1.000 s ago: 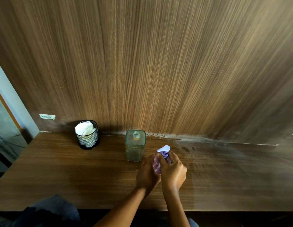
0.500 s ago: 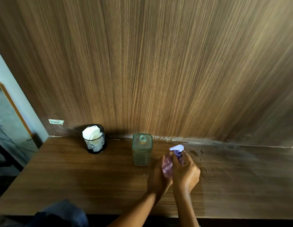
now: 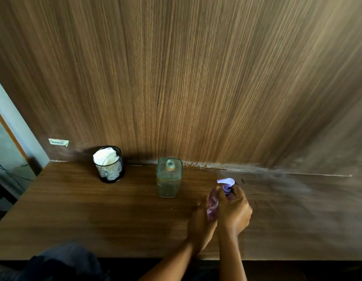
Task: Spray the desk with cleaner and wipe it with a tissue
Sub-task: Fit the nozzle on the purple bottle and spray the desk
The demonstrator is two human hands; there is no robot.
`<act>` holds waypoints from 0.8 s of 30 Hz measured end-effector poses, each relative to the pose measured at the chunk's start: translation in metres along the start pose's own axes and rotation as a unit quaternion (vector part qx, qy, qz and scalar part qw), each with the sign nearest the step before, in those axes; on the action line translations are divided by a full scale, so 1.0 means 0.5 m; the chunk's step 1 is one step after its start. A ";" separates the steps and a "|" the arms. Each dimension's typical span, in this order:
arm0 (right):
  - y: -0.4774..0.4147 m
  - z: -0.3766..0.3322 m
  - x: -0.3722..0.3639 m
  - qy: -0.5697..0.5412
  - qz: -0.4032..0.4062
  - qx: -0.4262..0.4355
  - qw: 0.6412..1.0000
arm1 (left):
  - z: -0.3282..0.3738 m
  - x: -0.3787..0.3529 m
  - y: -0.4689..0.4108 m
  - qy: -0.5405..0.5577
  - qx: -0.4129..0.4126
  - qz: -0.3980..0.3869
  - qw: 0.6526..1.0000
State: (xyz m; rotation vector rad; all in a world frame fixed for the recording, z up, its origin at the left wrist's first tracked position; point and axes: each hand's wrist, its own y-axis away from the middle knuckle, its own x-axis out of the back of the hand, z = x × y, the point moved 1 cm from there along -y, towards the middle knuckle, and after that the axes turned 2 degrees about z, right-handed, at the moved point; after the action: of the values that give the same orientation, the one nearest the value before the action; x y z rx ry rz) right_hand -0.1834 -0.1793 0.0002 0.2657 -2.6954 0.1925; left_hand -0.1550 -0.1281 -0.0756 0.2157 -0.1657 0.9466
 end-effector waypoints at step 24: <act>0.032 0.030 0.029 0.155 -0.078 0.218 0.960 | 0.007 0.244 0.162 -0.007 0.047 -0.159 0.986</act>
State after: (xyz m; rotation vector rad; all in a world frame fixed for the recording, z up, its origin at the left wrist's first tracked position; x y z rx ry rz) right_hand -0.2060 -0.1686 -0.0088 0.5289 -2.2829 0.7200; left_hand -0.1515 0.0125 -0.0348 0.3266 -0.0963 0.6359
